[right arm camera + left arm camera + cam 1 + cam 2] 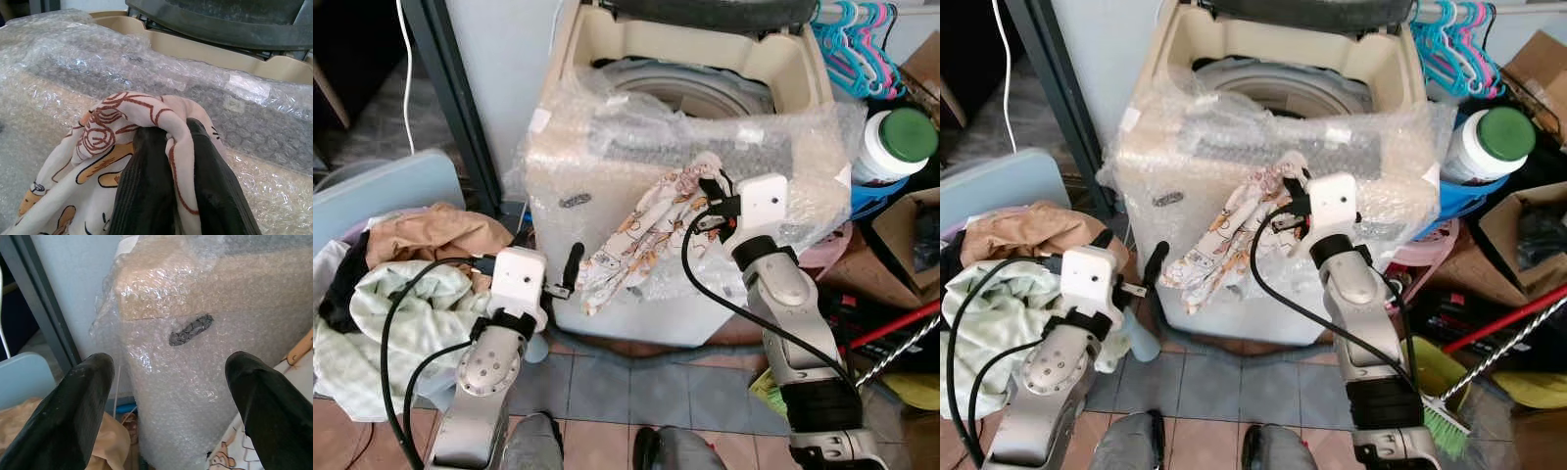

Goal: Clothes washing

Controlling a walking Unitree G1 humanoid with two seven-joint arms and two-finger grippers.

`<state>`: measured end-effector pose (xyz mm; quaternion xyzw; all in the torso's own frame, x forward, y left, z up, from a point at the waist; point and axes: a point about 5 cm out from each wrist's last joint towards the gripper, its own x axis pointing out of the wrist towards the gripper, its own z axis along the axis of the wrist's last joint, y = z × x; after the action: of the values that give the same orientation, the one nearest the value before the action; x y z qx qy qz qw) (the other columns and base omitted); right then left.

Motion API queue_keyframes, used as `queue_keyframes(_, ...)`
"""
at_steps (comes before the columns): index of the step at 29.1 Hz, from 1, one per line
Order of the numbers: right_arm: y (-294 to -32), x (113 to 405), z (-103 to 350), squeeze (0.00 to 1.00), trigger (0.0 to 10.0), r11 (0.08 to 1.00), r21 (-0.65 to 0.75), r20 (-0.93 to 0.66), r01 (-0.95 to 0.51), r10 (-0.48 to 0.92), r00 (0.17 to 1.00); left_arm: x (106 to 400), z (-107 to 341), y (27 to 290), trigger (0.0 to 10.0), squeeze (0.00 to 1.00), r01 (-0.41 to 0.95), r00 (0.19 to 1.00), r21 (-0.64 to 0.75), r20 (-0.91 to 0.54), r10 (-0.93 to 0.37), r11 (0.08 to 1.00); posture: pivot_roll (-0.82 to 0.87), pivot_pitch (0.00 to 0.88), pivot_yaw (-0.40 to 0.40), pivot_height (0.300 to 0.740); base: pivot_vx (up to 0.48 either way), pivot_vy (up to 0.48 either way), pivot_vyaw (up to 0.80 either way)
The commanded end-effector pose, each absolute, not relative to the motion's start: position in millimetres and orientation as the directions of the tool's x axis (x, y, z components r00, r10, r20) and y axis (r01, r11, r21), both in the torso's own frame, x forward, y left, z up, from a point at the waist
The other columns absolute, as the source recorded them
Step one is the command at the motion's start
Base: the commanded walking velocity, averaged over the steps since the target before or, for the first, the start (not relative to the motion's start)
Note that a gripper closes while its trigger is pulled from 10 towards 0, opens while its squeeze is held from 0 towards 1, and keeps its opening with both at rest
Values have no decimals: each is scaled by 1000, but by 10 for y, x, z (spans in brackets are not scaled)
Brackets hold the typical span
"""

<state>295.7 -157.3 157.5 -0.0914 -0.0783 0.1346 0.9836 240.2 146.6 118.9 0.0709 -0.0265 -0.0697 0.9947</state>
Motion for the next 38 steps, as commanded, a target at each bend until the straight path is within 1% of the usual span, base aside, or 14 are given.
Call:
queue_keyframes(1,-1621,2839,1713,0,10000,927,-248,160,-280,324,932,2378,1251,1508,10000,0,130,988,139,71,-140,982,-5,19,17,740,0,0,0)
queue_keyframes(4,-1765,2605,1600,0,10000,922,-288,108,-259,300,948,2311,1180,1582,10000,0,149,987,126,38,-155,981,-11,0,21,740,0,0,0)
queue_keyframes(8,-1976,2307,1368,0,10000,973,-214,29,-92,101,995,2249,1136,1709,10000,0,82,996,169,33,-89,982,-12,0,26,740,0,0,0)
queue_keyframes(9,-1976,2307,1368,0,10000,973,-214,29,-92,101,995,2249,1136,1709,10000,0,82,996,169,33,-89,982,-12,0,26,740,0,0,0)
queue_keyframes(11,-1990,2186,1274,0,10000,987,-160,17,31,-29,999,2288,1102,1749,10000,0,49,998,184,20,-54,982,-22,0,55,740,0,0,0)
queue_keyframes(12,-1990,2186,1274,0,10000,987,-160,17,31,-29,999,2288,1102,1749,10000,0,49,998,184,20,-54,982,-22,0,55,740,0,0,0)
queue_keyframes(13,-1932,2249,1291,0,10000,988,-141,27,55,-52,998,2392,1134,1670,10000,0,81,996,178,22,-87,981,-34,0,69,740,0,0,0)
queue_keyframes(17,-1827,2424,1446,0,10000,982,-188,83,-3,19,996,2537,1259,1542,10000,0,155,984,189,56,-168,970,-47,0,90,740,0,0,0)
queue_keyframes(22,-1799,2539,1584,0,10000,973,-228,133,-28,60,989,2634,1403,1550,10000,0,172,976,200,99,-195,965,-66,0,111,740,0,0,0)
queue_keyframes(24,-1837,2529,1512,0,10000,977,-214,118,16,9,993,2604,1321,1578,10000,0,157,982,190,74,-174,969,-59,0,98,740,0,0,0)
queue_keyframes(26,-1876,2481,1412,0,10000,985,-150,87,89,-76,993,2522,1183,1600,10000,0,139,988,191,41,-150,972,-54,0,81,740,0,0,0)
queue_keyframes(31,-1909,2372,1295,0,10000,963,-212,77,165,-152,985,2370,925,1610,10000,0,98,995,169,-30,-94,981,-53,0,28,740,0,0,0)
queue_keyframes(33,-1984,2382,1258,0,10000,958,-212,58,194,-186,981,2373,866,1607,10000,0,92,995,168,-43,-85,981,-42,0,-32,740,0,0,0)
queue_keyframes(38,-1991,2424,1260,0,10000,962,-231,41,148,-142,989,2408,847,1628,10000,0,60,998,160,-37,-54,985,-40,0,-81,740,0,0,0)
